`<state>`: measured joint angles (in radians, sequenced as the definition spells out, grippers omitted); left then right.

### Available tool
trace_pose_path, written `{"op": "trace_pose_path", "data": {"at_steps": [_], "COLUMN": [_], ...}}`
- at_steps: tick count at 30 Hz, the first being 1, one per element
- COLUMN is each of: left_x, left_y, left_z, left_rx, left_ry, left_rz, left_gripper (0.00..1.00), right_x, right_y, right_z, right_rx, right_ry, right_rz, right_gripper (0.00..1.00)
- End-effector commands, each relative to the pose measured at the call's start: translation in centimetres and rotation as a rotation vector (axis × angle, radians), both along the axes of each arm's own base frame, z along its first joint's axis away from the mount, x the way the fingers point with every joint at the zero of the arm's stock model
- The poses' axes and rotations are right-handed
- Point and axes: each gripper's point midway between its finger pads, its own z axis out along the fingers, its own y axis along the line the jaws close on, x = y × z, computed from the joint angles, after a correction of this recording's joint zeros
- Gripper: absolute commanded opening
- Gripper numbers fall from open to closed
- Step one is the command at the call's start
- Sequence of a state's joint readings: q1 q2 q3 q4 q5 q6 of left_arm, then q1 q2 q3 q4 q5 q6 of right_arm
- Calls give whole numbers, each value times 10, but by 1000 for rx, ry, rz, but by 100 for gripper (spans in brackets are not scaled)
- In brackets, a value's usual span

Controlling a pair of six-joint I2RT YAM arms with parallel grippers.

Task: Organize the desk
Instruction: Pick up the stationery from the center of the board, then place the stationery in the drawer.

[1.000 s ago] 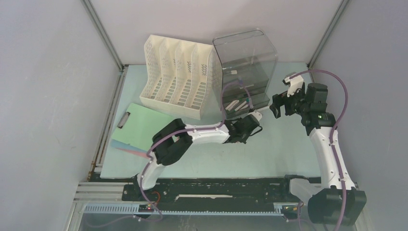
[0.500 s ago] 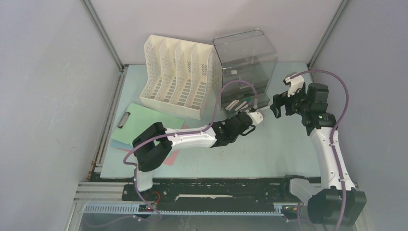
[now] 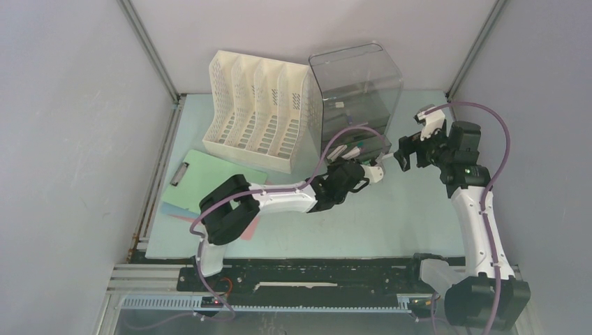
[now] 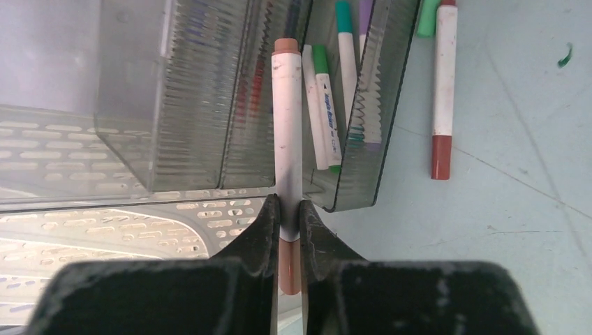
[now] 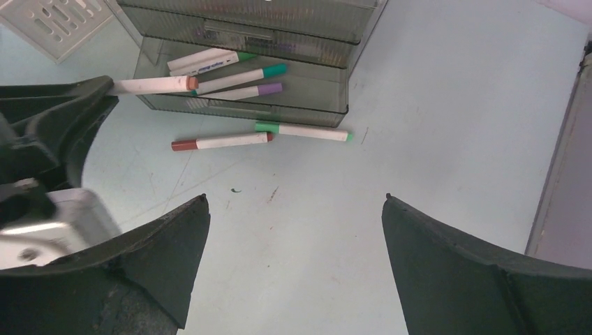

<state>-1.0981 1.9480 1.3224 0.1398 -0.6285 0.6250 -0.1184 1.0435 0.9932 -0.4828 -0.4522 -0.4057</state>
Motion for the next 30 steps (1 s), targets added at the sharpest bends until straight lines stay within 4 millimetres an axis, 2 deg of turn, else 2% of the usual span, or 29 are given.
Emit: {"op": "trace_pose_path", "data": {"at_steps": [1, 11, 16, 19, 23, 26, 30], "left_x": [23, 43, 53, 59, 65, 64, 56], "left_y": [-2, -7, -6, -4, -3, -3, -1], "left_z": [14, -4, -9, -11, -10, -4, 13], "left_rx": [-4, 8, 4, 6, 4, -15, -87], "left_ry": [-52, 44, 77, 75, 67, 69, 92], "left_rz": [3, -66, -68, -50, -29, -19, -11], "left_gripper": [0, 2, 10, 24, 31, 35, 42], "right_x": [-2, -2, -2, -2, -1, -2, -4], "right_y": [0, -1, 0, -1, -1, -2, 0], "right_z": [10, 11, 10, 8, 8, 10, 11], "right_rx": [-1, -2, -2, -3, -5, -9, -3], "right_ry": [-39, -39, -36, -32, -32, -39, -41], "right_rz": [7, 5, 6, 6, 3, 1, 13], "right_gripper": [100, 100, 100, 100, 100, 100, 100]}}
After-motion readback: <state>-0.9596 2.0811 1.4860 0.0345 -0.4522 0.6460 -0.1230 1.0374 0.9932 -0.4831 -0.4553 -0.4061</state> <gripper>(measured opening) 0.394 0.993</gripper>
